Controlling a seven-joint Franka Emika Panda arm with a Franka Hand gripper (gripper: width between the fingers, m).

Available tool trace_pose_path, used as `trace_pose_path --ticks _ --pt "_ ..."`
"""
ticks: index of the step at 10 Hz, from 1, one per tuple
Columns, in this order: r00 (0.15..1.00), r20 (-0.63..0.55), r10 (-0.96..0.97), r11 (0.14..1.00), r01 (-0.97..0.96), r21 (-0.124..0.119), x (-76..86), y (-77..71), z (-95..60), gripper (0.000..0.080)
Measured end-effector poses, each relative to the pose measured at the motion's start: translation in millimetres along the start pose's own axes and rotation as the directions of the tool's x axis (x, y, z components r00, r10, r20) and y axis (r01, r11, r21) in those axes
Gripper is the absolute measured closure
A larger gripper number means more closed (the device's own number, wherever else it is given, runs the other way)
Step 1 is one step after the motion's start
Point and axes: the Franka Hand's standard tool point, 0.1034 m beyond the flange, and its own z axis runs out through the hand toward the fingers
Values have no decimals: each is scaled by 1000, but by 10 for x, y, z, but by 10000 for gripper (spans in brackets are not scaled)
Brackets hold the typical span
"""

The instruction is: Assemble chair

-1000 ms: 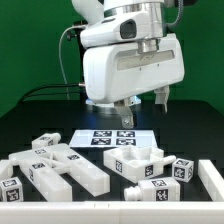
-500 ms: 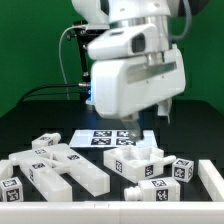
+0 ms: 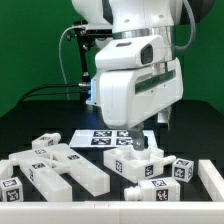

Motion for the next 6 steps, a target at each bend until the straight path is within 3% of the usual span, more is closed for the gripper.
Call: trace_pose_path --ticks 4,6 --pt "996 -12 -86 996 86 -5 -22 -9 411 150" --pt "997 -3 -82 996 82 18 -75 -64 572 150"
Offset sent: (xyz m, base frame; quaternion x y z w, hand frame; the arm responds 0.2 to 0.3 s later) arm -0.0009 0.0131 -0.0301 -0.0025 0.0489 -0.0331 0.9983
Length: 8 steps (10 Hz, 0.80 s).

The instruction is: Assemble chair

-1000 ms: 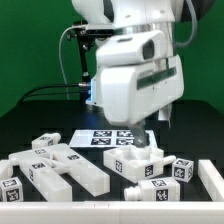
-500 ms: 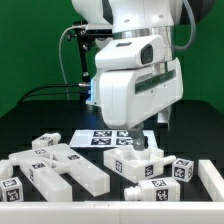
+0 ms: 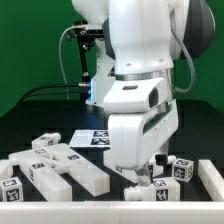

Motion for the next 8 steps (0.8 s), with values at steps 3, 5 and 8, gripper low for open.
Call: trace_pose_path --ticks 3,5,8 --pt "1000 -23 -6 999 6 -33 88 102 47 150" --pt "1000 -22 -4 1000 4 -30 87 94 72 150" --pt "1000 -22 -1 1000 1 -26 99 100 121 150"
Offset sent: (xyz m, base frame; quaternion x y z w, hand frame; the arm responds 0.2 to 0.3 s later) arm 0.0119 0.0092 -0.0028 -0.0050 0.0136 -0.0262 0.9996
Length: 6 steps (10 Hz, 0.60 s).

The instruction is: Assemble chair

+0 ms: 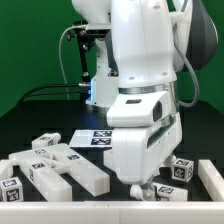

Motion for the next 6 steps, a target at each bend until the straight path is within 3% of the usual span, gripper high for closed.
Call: trace_pose_path --ticks 6 --pt "1000 10 13 1000 -13 19 -86 -28 70 177"
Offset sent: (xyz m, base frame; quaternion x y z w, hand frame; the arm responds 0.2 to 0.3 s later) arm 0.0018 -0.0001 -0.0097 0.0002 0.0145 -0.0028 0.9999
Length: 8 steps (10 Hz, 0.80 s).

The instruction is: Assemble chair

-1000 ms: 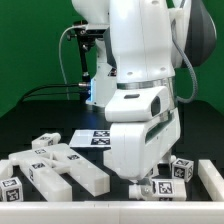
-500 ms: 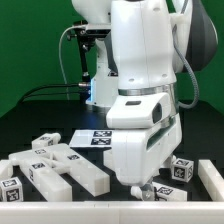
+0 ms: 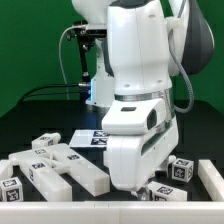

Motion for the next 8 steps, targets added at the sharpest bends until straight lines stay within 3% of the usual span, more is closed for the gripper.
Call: trace_pose_path --ticks 2,3,4,6,8 --pt "1000 0 0 1000 0 1 -3 -1 4 518" --pt "1000 0 8 1000 -8 -2 5 5 -18 518" --pt "999 -3 36 999 -36 -12 28 13 -144 517" --pt "994 5 110 994 -110 -22 -93 -150 -441 517" --pt "966 5 258 965 -257 -47 -171 -446 -857 517"
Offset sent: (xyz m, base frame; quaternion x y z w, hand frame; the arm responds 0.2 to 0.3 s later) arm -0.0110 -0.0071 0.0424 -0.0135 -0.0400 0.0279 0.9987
